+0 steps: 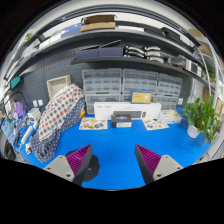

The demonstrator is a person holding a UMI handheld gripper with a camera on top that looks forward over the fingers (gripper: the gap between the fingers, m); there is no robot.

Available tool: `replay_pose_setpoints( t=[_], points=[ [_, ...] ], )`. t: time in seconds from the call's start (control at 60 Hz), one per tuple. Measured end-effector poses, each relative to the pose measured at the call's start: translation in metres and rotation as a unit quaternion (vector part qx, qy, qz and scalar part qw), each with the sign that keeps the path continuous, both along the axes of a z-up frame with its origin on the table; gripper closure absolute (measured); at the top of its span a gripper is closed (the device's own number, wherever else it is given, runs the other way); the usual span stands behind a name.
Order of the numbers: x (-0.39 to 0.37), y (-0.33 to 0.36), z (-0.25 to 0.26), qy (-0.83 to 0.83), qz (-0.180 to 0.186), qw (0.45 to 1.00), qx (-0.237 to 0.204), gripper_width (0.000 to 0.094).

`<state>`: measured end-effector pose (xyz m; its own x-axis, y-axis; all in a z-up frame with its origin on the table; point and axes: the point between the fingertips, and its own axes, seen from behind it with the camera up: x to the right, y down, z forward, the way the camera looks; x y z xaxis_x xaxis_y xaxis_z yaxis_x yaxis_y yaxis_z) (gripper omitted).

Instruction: Arrange mouse

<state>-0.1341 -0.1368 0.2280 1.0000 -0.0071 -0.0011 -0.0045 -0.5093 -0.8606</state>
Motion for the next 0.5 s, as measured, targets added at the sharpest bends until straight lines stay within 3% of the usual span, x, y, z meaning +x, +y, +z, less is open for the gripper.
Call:
replay_pose_setpoints(
  t=[0.5],
  points=[
    [0.090,-0.053,0.008,0.006,-0.014,1.000,0.011,0.0080]
  ],
)
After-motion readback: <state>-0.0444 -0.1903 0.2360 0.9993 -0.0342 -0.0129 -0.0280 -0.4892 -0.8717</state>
